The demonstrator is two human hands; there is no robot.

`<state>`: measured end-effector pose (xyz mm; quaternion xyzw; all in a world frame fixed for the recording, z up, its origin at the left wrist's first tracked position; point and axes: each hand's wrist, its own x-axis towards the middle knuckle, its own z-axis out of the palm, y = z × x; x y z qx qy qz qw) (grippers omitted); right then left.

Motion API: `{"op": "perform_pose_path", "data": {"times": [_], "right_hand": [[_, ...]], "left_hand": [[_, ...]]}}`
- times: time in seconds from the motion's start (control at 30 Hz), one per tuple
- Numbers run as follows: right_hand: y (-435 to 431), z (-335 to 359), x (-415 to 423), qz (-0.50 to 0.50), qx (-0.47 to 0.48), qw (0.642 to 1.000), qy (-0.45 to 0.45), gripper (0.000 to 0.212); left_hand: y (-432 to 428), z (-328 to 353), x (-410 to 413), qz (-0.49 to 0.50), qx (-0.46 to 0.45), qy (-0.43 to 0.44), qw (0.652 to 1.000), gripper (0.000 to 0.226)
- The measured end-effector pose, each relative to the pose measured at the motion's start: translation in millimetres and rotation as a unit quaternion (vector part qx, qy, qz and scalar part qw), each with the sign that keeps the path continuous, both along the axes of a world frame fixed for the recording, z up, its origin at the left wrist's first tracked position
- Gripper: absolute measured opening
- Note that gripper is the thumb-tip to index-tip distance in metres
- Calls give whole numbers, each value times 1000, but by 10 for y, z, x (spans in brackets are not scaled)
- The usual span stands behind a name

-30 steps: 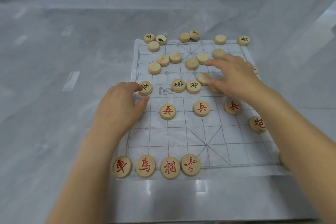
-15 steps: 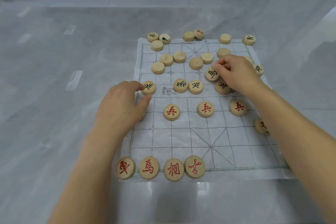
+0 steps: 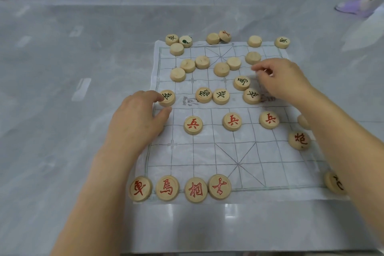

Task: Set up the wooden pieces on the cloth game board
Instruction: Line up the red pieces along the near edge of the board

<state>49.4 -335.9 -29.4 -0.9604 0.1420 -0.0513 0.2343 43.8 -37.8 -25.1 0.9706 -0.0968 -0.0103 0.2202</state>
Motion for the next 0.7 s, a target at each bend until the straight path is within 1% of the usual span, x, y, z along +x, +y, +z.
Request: {"op": "perform_pose_path", "data": {"times": [0.07, 0.1, 0.2, 0.27, 0.37, 0.47, 0.53, 0.7], "right_hand": [[-189, 3, 42, -49, -23, 998, -23, 31], [-290, -3, 71, -75, -35, 996, -20, 32], [-485, -34, 133, -114, -79, 989, 43, 47], [-511, -43, 174, -106, -102, 987, 68, 52], [-499, -51, 235, -85, -108, 988, 74, 46], [-533, -45, 295, -90, -94, 988, 84, 41], [-552, -37, 340, -99, -73, 988, 96, 43], [-537, -22, 424, -112, -75, 985, 112, 51]], "left_hand": [[-5, -6, 0, -2, 5, -2, 1000, 35], [-8, -9, 0, -3, 6, -4, 1000, 35], [-9, -17, -3, -2, 6, -6, 1000, 35], [0, -17, 1, -1, 3, -8, 1000, 34], [16, -23, 13, 0, 3, -8, 1000, 34], [16, -28, 23, -3, 5, -7, 1000, 34], [10, -33, 21, -3, 5, -7, 1000, 35], [15, -45, 22, -2, 5, -10, 1000, 34]]}}
